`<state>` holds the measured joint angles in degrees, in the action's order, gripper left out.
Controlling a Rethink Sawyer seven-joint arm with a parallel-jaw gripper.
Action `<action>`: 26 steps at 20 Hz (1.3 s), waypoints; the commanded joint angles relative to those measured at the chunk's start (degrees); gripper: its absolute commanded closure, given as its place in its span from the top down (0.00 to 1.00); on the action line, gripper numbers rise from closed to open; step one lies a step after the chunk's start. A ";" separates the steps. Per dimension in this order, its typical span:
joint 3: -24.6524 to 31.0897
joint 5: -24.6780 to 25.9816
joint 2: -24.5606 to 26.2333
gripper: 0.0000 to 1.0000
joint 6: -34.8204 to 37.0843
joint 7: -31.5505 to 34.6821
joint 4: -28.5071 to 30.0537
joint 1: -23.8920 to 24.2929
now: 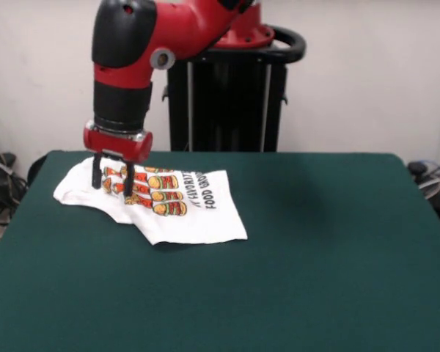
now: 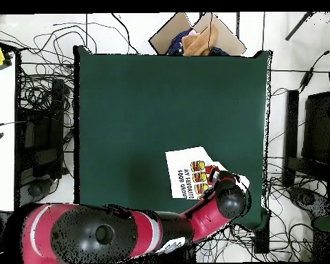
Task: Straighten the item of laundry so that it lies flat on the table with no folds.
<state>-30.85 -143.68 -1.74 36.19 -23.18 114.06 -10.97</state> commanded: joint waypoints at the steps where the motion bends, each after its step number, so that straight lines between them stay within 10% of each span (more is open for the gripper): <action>1: 10.20 -2.03 2.31 1.00 6.28 14.26 -0.30 -4.78; 7: 10.70 -1.81 5.92 1.00 9.27 9.09 -0.57 -5.09; 14: 10.27 -13.77 15.28 1.00 12.61 5.09 -7.90 -8.66; 26: 8.57 -12.21 18.86 1.00 15.36 4.70 -10.16 -9.67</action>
<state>-31.31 -155.83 12.11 45.95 -23.18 112.81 -20.25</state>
